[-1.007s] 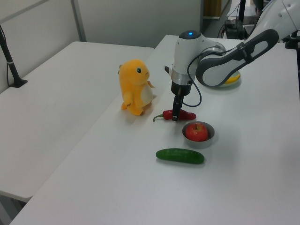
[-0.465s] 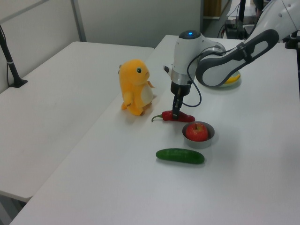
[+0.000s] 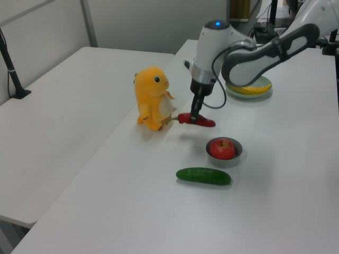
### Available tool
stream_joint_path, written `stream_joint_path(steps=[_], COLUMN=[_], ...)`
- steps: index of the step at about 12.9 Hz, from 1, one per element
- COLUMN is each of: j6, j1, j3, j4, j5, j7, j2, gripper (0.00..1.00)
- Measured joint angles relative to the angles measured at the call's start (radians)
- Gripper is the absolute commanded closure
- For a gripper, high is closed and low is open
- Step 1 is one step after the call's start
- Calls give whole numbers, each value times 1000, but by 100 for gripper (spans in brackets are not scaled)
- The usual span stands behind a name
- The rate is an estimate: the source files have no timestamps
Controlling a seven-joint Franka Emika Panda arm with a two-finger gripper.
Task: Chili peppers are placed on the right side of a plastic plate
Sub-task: 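Lift the chili pepper and carry it toward the green plate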
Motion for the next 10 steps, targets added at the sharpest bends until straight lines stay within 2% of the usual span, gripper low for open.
stream_joint_path(steps=[2, 5, 8, 10], j6=[-24, -70, -165, -204], j1=[-32, -122, -240, -300], j3=[-2, -4, -10, -16], j4=[1, 3, 22, 40], j5=[4, 87, 174, 181], j7=[6, -19, -163, -257], j2=[-65, -155, -225, -231], gripper=[94, 94, 94, 94])
